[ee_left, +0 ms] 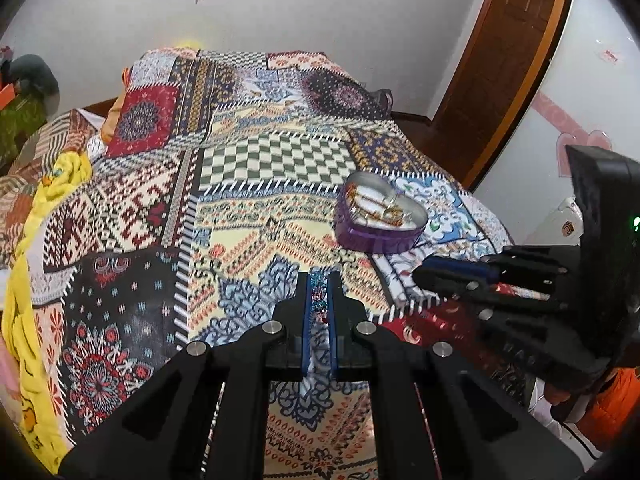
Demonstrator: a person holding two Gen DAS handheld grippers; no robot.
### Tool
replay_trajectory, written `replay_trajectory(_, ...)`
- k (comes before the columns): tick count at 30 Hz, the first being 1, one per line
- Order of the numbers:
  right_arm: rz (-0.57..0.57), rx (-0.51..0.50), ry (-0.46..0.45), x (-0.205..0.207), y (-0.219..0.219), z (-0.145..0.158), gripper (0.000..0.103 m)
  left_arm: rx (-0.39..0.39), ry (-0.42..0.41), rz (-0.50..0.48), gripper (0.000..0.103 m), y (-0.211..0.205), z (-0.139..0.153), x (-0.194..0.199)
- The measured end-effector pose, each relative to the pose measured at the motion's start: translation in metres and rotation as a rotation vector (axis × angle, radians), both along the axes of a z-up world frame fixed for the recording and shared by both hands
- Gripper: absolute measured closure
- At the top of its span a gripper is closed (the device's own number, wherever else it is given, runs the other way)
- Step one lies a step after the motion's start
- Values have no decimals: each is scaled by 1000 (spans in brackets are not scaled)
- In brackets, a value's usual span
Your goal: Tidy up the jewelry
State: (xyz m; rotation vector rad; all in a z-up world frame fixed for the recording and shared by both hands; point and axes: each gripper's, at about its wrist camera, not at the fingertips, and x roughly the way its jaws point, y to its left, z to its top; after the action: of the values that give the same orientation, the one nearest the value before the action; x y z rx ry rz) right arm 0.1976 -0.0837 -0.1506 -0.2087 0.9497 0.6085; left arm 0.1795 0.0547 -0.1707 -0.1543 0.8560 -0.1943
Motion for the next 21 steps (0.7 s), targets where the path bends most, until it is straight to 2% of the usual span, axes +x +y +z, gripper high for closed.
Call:
replay_trajectory(11, -89, 75, -107, 11, -37, 43, 94, 2, -84, -28, 97, -21, 35, 19)
replay_trajectory(21, -115, 102, -144, 24, -52, 53, 94, 14, -135, -58, 97, -38, 52, 39)
